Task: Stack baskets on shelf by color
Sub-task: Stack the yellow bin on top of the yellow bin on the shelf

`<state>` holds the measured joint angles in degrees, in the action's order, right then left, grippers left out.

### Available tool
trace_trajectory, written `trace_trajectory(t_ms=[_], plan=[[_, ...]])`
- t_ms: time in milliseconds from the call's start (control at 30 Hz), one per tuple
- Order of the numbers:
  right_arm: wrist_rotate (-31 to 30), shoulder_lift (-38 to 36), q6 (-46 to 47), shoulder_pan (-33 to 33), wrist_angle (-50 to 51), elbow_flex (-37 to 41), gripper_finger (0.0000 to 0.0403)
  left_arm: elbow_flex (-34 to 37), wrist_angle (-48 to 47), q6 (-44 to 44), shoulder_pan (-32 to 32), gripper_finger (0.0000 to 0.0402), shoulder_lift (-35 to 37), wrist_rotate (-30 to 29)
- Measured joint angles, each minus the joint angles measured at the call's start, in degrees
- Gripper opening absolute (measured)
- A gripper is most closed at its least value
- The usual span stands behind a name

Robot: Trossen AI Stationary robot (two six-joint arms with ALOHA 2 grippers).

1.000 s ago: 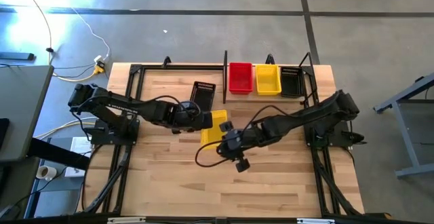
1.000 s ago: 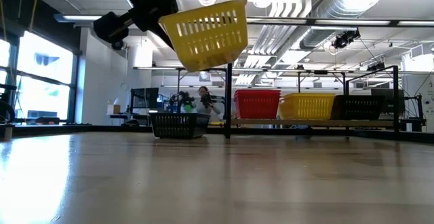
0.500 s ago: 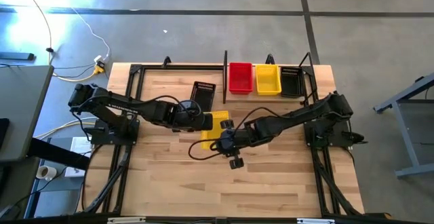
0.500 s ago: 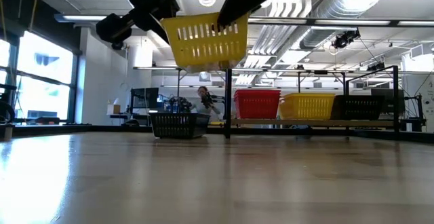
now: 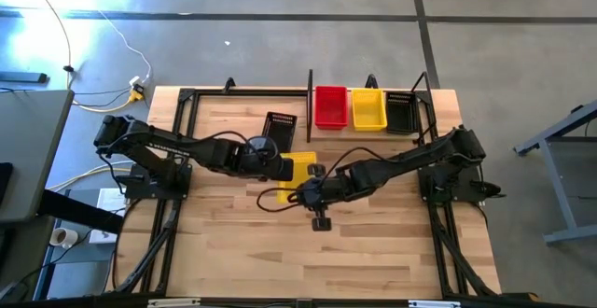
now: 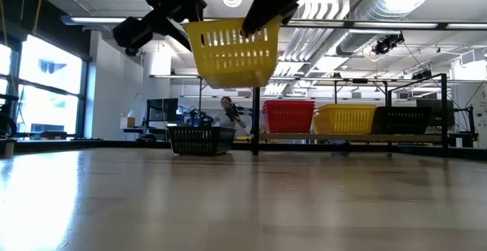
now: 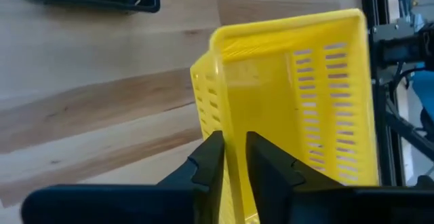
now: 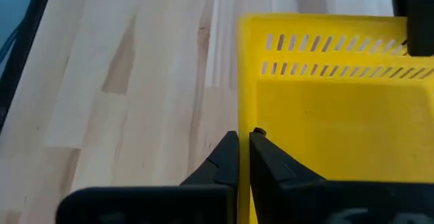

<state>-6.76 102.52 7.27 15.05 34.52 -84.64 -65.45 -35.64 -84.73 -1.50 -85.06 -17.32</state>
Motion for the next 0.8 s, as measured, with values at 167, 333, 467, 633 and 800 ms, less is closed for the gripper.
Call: trace_trajectory(t_ms=[167,333,467,633,800], plan=[[-2.4,0.0,3.9,0.9,0.7,0.0,0.0002,0.0,0.1,3.2,0.0,0.0087,0.0,0.2],[-4.2,0.0,8.6,2.4,5.0,0.0,0.0001,0.0,0.2,7.3,0.1,0.0120,0.0,0.8],[-4.2,0.0,11.5,3.9,8.1,0.0,0.0000,0.0,0.1,10.4,0.5,0.0132,0.1,1.7],[-4.5,-0.9,13.6,5.8,11.4,0.0,0.0000,0.0,0.1,14.7,1.7,0.0132,0.1,3.2],[-9.4,-3.4,13.7,7.4,16.9,0.0,0.0000,0.0,0.0,19.8,3.2,0.0133,0.1,3.2]])
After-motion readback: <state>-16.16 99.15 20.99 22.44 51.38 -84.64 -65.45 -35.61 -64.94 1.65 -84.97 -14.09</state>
